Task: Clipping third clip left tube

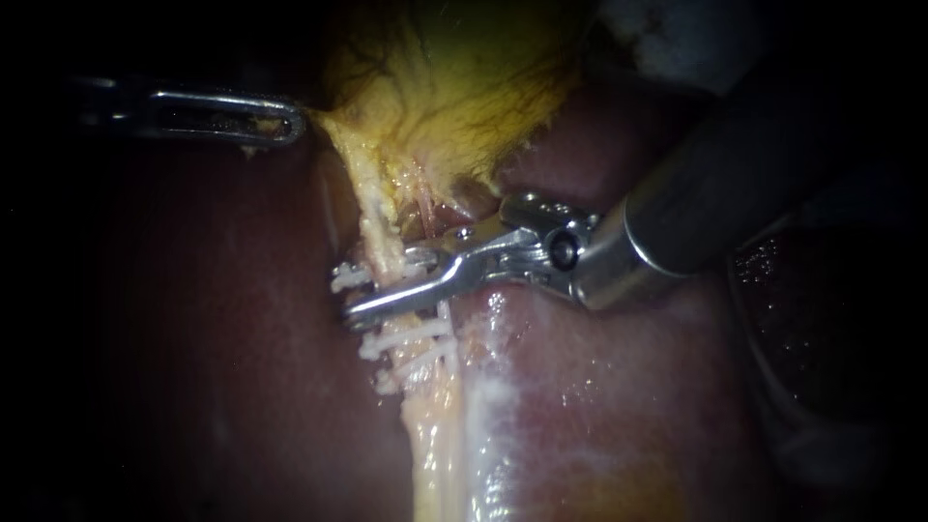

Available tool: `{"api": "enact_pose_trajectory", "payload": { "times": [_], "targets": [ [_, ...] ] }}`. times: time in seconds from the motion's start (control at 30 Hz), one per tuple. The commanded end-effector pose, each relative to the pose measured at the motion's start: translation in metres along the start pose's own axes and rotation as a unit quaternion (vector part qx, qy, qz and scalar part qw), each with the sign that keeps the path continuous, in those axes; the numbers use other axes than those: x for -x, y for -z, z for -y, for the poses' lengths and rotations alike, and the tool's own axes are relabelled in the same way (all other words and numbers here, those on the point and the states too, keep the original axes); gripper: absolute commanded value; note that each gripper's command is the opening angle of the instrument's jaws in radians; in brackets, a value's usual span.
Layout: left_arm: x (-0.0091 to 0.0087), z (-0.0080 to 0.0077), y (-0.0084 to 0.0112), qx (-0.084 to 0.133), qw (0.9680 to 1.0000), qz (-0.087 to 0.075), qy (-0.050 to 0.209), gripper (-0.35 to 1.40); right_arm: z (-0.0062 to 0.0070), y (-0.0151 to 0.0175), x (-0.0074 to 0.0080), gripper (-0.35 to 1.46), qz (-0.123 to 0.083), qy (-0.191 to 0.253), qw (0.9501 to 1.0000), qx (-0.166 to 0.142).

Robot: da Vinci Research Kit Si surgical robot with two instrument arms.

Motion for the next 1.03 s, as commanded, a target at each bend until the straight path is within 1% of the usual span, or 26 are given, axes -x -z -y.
{"api": "enact_pose_trajectory", "payload": {
  "times": [0.03,0.07,0.2,0.43,0.5,1.03],
  "targets": [
    [0.0000,0.0000,0.0000,0.000,1.0000,0.000,0.000,-0.35,0.0001,0.0000,-0.0001,0.40,0.000,0.000,1.0000,0.000],
    [0.0000,0.0000,0.0000,0.000,1.0000,0.000,0.000,-0.35,0.0001,0.0000,-0.0002,0.35,0.000,-0.001,1.0000,0.001],
    [0.0000,0.0000,0.0000,0.000,1.0000,0.000,0.000,-0.35,0.0002,0.0001,-0.0002,0.05,0.001,-0.010,1.0000,0.002],
    [0.0000,0.0000,0.0000,0.000,1.0000,0.000,0.000,-0.35,0.0005,0.0002,0.0000,-0.35,0.001,-0.019,0.9998,0.004],
    [0.0000,0.0000,0.0000,0.000,1.0000,0.000,0.000,-0.35,0.0006,0.0002,0.0001,-0.35,0.002,-0.027,0.9996,0.005],
    [0.0000,0.0000,0.0000,0.000,1.0000,0.000,0.000,-0.35,0.0006,0.0002,0.0004,-0.35,0.003,-0.027,0.9996,0.004]
  ]
}}
